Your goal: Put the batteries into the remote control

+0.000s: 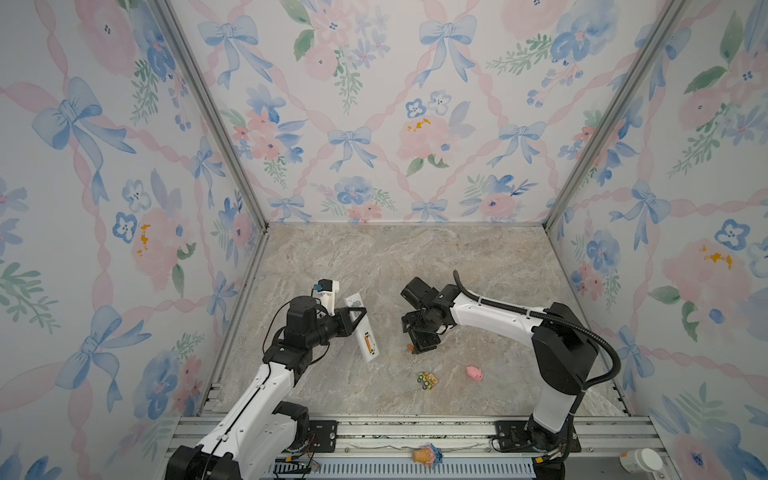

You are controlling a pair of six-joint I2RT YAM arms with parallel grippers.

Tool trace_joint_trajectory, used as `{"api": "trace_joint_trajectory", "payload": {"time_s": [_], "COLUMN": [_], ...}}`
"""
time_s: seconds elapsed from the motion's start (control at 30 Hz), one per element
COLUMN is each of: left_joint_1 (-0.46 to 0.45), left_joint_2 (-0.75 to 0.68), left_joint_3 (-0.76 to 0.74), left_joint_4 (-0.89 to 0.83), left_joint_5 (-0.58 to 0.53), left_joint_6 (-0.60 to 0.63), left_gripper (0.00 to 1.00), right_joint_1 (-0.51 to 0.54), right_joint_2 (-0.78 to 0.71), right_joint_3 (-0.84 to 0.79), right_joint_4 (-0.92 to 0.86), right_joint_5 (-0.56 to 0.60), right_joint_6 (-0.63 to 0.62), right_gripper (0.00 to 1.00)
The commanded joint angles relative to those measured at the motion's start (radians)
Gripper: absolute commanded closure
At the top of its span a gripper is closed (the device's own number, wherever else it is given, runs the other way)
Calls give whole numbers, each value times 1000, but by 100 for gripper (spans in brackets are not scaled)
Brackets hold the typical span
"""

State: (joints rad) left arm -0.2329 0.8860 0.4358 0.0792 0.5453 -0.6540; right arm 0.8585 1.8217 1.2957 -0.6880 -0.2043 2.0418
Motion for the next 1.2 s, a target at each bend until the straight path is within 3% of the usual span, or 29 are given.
{"api": "trace_joint_trajectory", "payload": {"time_s": [0.0, 0.87, 1.17], "left_joint_1": [-8, -32, -41], "left_joint_2": [-19, -18, -16], "left_joint_3": [-2, -8, -1], "left_joint_4": [5, 7, 3], "left_joint_5": [-1, 3, 4], "left_joint_6": [19, 21, 27], "left_gripper": [100, 100, 100], "right_joint_1": [8, 2, -17], "right_joint_2": [21, 73, 85], "right_joint_3": [-33, -68, -90], "right_joint_4": [4, 18, 20], "right_joint_5": [21, 32, 41], "right_joint_6": [18, 11, -15], "right_gripper": [34, 42, 52]}}
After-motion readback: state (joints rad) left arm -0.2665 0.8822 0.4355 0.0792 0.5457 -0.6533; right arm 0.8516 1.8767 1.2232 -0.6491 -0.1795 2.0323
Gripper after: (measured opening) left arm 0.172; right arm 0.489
